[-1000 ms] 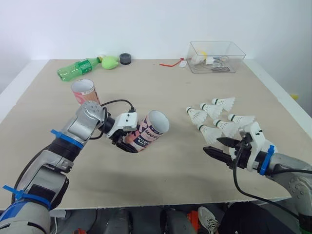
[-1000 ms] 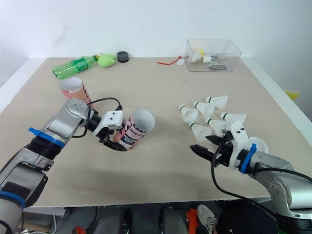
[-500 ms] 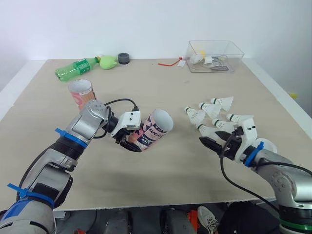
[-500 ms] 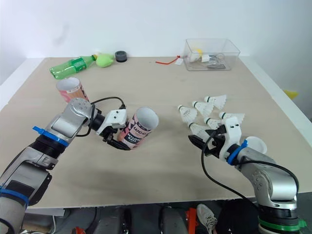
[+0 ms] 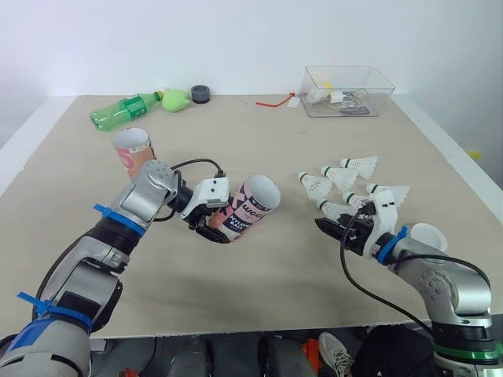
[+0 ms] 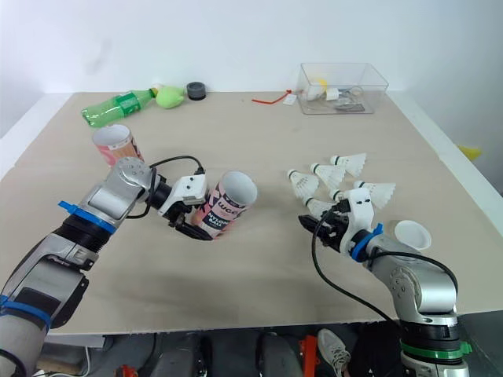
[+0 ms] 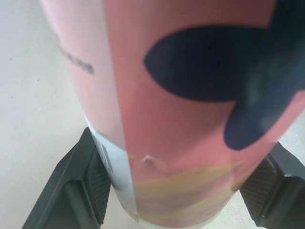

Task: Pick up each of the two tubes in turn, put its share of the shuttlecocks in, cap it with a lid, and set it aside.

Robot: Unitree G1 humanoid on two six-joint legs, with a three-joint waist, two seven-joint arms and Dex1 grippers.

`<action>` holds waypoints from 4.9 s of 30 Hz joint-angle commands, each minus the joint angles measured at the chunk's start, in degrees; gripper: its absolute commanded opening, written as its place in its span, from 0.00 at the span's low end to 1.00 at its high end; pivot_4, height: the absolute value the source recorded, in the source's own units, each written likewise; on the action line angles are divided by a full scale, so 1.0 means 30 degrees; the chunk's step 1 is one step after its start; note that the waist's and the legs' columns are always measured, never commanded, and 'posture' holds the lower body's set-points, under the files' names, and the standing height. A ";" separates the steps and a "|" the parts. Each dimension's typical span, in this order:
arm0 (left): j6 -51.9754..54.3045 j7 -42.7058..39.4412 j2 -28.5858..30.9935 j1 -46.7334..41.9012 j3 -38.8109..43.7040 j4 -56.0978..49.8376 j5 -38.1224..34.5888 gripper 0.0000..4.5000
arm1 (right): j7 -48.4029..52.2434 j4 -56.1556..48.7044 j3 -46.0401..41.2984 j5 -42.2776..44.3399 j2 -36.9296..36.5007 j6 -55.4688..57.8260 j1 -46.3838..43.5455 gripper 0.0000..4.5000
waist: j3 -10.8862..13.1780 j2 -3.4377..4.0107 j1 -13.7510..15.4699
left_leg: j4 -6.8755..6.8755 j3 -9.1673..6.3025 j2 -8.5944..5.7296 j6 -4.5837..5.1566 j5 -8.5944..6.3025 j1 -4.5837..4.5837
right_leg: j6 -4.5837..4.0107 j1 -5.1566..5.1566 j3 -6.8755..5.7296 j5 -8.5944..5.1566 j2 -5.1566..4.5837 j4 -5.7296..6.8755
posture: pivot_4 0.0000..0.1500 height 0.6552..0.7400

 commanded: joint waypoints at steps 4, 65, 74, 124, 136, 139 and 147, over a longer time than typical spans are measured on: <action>-0.0545 -0.0103 0.0001 -0.0408 -0.0009 0.0297 0.0291 0.66 | 0.0326 -0.0080 -0.0164 -0.0356 -0.0450 -0.0634 -0.0385 0.00 | 0.0000 0.0000 0.0000 | 0.0001 0.0003 -0.0001 0.0000 0.0000 0.0000 | 0.0003 0.0000 0.0002 0.0002 -0.0001 0.0000 | 1.00 1.00; -0.0582 0.0190 -0.0525 -0.0699 0.1024 0.1380 -0.0202 0.66 | 0.4261 0.2190 0.0798 -0.5218 -0.2282 -0.2648 -0.7715 0.98 | -0.0002 -0.0003 0.0015 | 0.0027 -0.0068 -0.0057 0.0058 -0.0039 -0.0023 | -0.0139 -0.0032 0.0055 0.0072 -0.0041 0.0024 | 1.00 1.00; -0.0816 0.0260 -0.0784 -0.0859 0.1037 0.1632 -0.0162 0.66 | -0.1097 -0.0799 0.1337 -0.5698 0.2050 -0.1327 -0.4262 0.98 | 0.0027 0.0090 -0.0095 | 0.0029 -0.0080 -0.0051 0.0012 0.0010 0.0009 | -0.0050 -0.0062 0.0075 0.0013 0.0060 0.0121 | 1.00 1.00; -0.1507 0.0750 -0.1212 -0.1106 0.1222 0.3419 0.0041 0.66 | 1.2890 0.4069 0.3312 -0.4972 -0.5780 -1.7224 -1.0043 0.01 | 0.0029 0.0090 -0.0530 | 0.0016 -0.0083 -0.0063 0.0022 0.0013 0.0056 | -0.0023 -0.0010 0.0088 0.0005 0.0069 0.0096 | 1.00 1.00; -0.1308 0.0522 -0.1322 -0.1058 0.1293 0.3330 0.0046 0.66 | 1.4894 0.3794 0.6067 -0.6688 -0.4908 -1.9782 -1.1155 0.01 | 0.0031 0.0087 -0.0523 | 0.0031 -0.0042 -0.0056 0.0020 0.0016 0.0071 | -0.0015 -0.0001 0.0130 0.0022 0.0022 0.0097 | 1.00 1.00; -0.1247 0.0529 -0.1307 -0.1078 0.1336 0.3331 0.0039 0.66 | 1.5222 0.4272 0.6651 -0.7171 -0.4539 -2.0623 -1.1420 0.01 | 0.0031 0.0087 -0.0513 | 0.0028 -0.0045 -0.0058 0.0020 0.0016 0.0070 | -0.0011 -0.0006 0.0123 0.0025 0.0031 0.0099 | 1.00 1.00; -0.0891 0.0437 -0.1054 -0.0808 0.1329 0.2720 0.0010 0.66 | 1.5507 0.5234 0.6903 -0.7213 -0.4217 -2.1074 -1.2011 0.49 | 0.0032 0.0088 -0.0515 | 0.0026 -0.0046 -0.0054 0.0020 0.0015 0.0063 | -0.0019 -0.0013 0.0118 0.0024 0.0037 0.0099 | 1.00 1.00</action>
